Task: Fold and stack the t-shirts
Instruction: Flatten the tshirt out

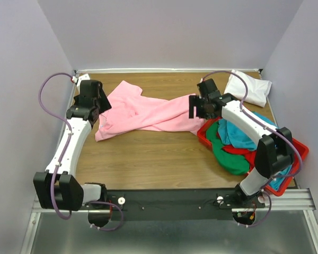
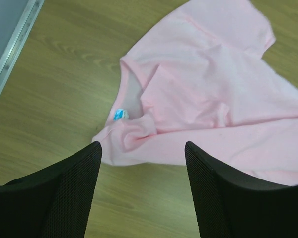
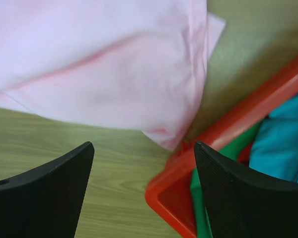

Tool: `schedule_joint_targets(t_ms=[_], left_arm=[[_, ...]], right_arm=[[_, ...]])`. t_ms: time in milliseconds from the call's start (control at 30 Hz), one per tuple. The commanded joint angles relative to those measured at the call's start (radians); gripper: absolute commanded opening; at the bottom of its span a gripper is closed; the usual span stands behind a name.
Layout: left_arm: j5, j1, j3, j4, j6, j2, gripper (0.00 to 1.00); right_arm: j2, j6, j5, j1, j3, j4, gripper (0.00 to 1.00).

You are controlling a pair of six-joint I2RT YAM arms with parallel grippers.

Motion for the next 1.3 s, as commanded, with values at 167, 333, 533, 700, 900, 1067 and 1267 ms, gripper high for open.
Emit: schedule_joint_targets(t_ms=[167, 333, 533, 700, 900, 1067, 1267], left_arm=[[0.136, -0.002, 0.173, 0.098, 0.056, 0.239, 0.68], [0.156, -0.031, 0.179, 0.104, 0.070, 0.362, 0.68], [0.108, -0.028, 0.144, 0.156, 0.084, 0.446, 0.67], [0.050, -0.028, 0.152, 0.185, 0.094, 0.503, 0.56], [0.032, -0.016, 0.191, 0.208, 0.105, 0.598, 0.52], [0.029, 0.000, 0.219, 0.228, 0.105, 0.669, 0.52], [0.022, 0.018, 0.214, 0.253, 0.099, 0.686, 0.52]], right_arm=[[0.167, 0.021, -0.026, 0.002, 0.310, 0.024, 0.88], [0.273, 0.035, -0.090, 0.002, 0.384, 0.028, 0.86], [0.324, 0.027, -0.113, 0.002, 0.433, 0.028, 0.85], [0.318, 0.034, -0.140, 0.002, 0.403, 0.030, 0.84], [0.281, 0.046, -0.138, 0.002, 0.338, 0.037, 0.84], [0.261, 0.047, -0.133, 0.002, 0.306, 0.040, 0.84], [0.246, 0.051, -0.133, 0.002, 0.271, 0.043, 0.84]])
